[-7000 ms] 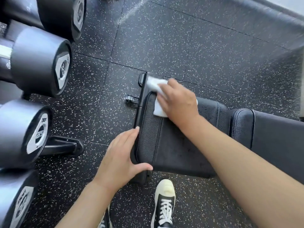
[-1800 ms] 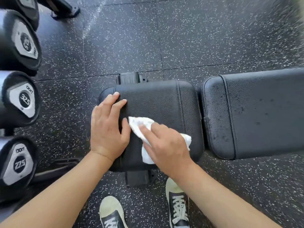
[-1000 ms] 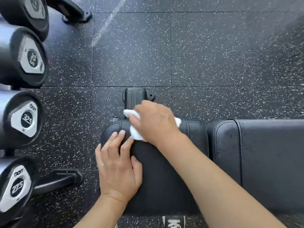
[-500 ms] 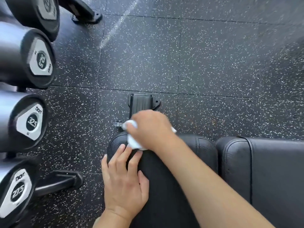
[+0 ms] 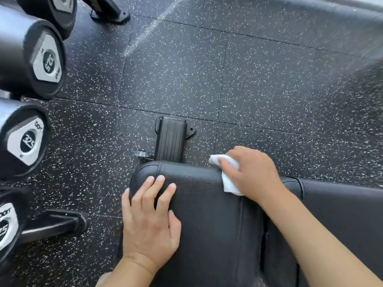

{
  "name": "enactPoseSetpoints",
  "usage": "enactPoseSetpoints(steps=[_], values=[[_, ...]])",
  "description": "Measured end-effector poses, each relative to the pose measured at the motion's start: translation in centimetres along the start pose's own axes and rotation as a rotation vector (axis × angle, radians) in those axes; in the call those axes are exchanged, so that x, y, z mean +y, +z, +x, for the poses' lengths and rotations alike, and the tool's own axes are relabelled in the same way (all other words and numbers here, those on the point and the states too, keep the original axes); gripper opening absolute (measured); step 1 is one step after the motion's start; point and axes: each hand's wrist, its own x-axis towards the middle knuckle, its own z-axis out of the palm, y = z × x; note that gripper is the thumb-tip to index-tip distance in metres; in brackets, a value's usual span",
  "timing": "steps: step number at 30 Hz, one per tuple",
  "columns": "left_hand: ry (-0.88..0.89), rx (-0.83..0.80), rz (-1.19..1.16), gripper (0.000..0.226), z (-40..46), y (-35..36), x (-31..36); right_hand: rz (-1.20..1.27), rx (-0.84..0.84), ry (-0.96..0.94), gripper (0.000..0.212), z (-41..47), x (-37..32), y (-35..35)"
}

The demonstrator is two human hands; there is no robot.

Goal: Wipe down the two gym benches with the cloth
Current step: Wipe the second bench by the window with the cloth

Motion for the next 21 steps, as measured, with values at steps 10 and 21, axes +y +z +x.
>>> enactPoseSetpoints(steps=[10,21], values=[[-0.031,-0.008,-0.029,0.051,0.3,-0.7,0.2,0.134,0.052,-0.203,0.038,4.3,-14.4,2.7],[-0.040,-0.188,-0.123,0.068,-3.0,-3.5,0.6,-0.066,0.117,-0.059,0.031,-0.4,-5.9,0.6]])
